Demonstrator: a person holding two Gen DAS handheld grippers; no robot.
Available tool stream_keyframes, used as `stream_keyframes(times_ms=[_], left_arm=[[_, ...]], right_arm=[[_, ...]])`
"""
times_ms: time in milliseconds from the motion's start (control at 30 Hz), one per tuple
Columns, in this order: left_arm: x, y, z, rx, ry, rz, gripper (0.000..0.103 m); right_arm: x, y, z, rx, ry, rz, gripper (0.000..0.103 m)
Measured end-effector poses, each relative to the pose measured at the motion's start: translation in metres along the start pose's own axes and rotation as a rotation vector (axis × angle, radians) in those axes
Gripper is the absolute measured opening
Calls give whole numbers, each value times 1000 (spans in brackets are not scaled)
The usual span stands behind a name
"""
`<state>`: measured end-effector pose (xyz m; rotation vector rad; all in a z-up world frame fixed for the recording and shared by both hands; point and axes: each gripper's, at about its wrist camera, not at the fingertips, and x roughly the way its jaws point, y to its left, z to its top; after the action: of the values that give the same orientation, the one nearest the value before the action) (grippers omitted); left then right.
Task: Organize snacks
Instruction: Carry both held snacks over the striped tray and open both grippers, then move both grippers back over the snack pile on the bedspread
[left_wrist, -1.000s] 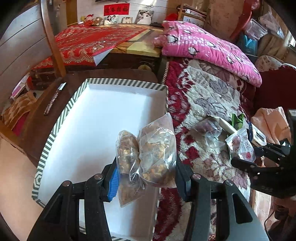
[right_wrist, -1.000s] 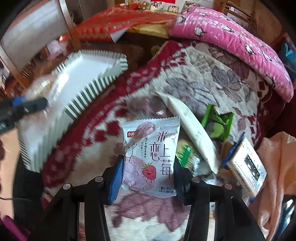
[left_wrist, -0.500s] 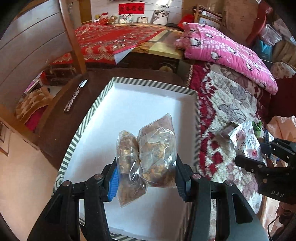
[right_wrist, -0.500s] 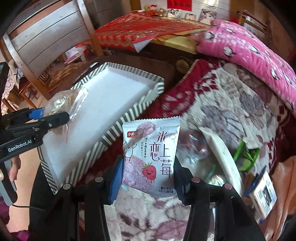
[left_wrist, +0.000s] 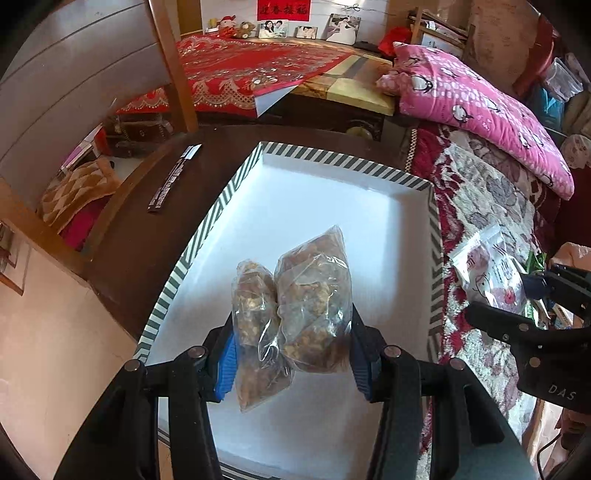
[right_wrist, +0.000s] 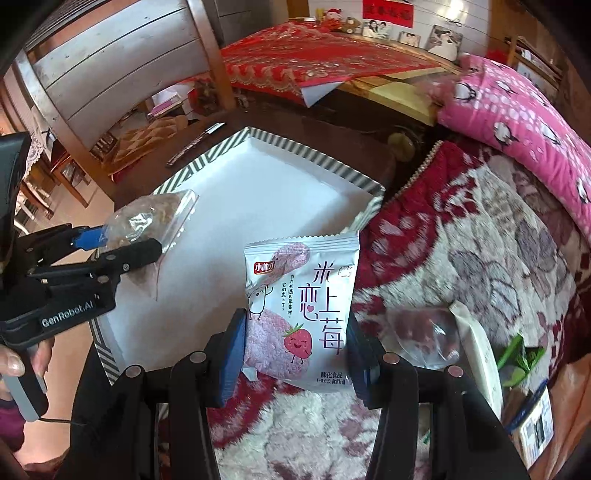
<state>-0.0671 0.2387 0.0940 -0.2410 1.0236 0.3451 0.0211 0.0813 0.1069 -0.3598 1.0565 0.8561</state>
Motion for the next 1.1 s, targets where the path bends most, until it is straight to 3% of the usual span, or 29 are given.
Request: stream_keyframes(times_ms=[600, 900, 1100], left_arm=[[26, 23, -7, -33, 63, 39, 50], [43, 28, -11, -52, 112, 57, 52], [42, 33, -11, -84, 118, 70, 59]], right_arm=[[72, 34, 57, -66, 81, 60, 53], [103, 42, 58, -66, 130, 63, 54], [92, 37, 55, -31, 93, 89, 66]])
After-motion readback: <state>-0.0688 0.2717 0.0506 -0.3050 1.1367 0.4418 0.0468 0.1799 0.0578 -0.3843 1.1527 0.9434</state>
